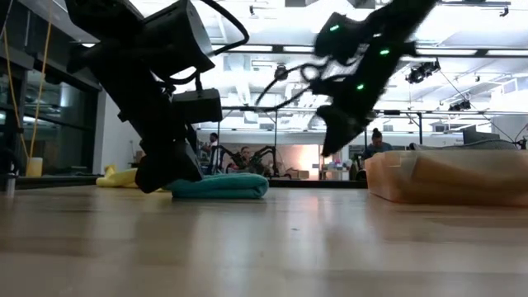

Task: Fold microfiber towels
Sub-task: Put the folded blue microfiber cloth into the orange bin

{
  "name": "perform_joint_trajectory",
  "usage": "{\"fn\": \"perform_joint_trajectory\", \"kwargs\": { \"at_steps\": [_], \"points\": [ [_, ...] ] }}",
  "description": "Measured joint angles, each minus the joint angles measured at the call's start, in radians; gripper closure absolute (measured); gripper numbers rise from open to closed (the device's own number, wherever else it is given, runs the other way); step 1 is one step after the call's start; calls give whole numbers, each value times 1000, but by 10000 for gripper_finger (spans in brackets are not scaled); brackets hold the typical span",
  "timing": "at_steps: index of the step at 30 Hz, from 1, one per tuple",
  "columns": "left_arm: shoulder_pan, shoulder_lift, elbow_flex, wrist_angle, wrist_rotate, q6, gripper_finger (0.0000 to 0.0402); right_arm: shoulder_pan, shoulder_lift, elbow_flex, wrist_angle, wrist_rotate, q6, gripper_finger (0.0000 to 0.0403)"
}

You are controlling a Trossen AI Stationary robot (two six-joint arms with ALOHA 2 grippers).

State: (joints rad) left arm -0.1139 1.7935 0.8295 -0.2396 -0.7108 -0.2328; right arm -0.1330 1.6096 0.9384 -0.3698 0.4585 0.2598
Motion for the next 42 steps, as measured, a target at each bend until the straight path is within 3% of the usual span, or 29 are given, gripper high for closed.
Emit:
{"fn": "perform_joint_trajectory", "kwargs": {
  "at_steps": [5, 9, 13, 26, 42],
  "points": [
    [0, 0, 0, 5, 1, 24, 401, -7, -194, -142, 257, -193, 239, 247],
    [0, 0, 0, 9, 2, 23, 401, -25, -228, -187, 413, -303, 423, 247],
    [0, 0, 0, 15, 2, 24, 401, -31, -139, -193, 507, -337, 582, 247],
    [0, 0, 0, 35, 23, 24, 402, -25, 230, 1, 498, -508, 657, 240],
    [0, 0, 0, 44, 22, 25, 402, 39, 369, 100, 547, -517, 705, 240]
  ]
}}
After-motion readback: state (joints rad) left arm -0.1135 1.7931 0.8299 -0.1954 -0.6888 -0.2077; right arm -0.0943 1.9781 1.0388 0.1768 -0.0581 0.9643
